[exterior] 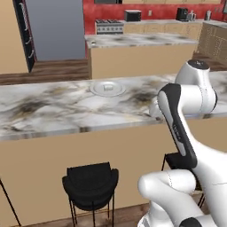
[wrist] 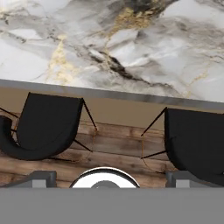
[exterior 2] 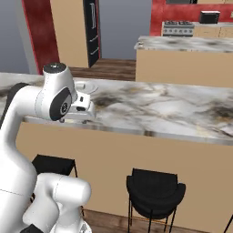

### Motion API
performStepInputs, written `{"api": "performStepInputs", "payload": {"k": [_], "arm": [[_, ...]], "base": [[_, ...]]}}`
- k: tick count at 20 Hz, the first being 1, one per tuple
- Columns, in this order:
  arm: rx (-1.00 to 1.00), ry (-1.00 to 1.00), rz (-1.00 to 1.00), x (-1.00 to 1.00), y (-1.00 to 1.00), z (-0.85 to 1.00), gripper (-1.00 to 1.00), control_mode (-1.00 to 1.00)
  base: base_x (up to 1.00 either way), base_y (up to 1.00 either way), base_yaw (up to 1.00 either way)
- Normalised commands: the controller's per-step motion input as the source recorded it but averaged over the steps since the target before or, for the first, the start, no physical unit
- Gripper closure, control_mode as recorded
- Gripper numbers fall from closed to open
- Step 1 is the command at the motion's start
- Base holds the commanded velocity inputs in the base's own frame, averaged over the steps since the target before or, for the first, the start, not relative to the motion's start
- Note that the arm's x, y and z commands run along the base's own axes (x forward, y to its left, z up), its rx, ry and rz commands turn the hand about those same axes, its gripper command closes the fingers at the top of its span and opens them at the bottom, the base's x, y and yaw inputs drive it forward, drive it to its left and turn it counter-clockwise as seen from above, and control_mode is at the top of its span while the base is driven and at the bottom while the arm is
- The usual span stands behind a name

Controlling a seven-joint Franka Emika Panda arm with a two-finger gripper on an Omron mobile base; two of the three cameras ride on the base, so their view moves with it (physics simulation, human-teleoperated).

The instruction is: Pick up the marshmallow and place it in the cup of hot chocolate on the dining counter.

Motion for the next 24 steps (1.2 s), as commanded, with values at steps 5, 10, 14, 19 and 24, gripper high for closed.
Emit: {"api": "performStepInputs", "payload": {"k": [5,10,14,19,24], "arm": [[0.0,0.0,0.0,0.0,0.0,0.0,-1.0,1.0],[0.0,0.0,0.0,0.0,0.0,0.0,-1.0,1.0],[0.0,0.0,0.0,0.0,0.0,0.0,-1.0,1.0],[0.0,0.0,0.0,0.0,0.0,0.0,-1.0,1.0],[0.0,0.0,0.0,0.0,0.0,0.0,-1.0,1.0]], "base": [[0.84,-0.05,-0.01],[0.83,0.83,-0.06],[0.68,0.92,-0.02],[0.04,0.97,0.0],[0.16,0.37,0.0]]}}
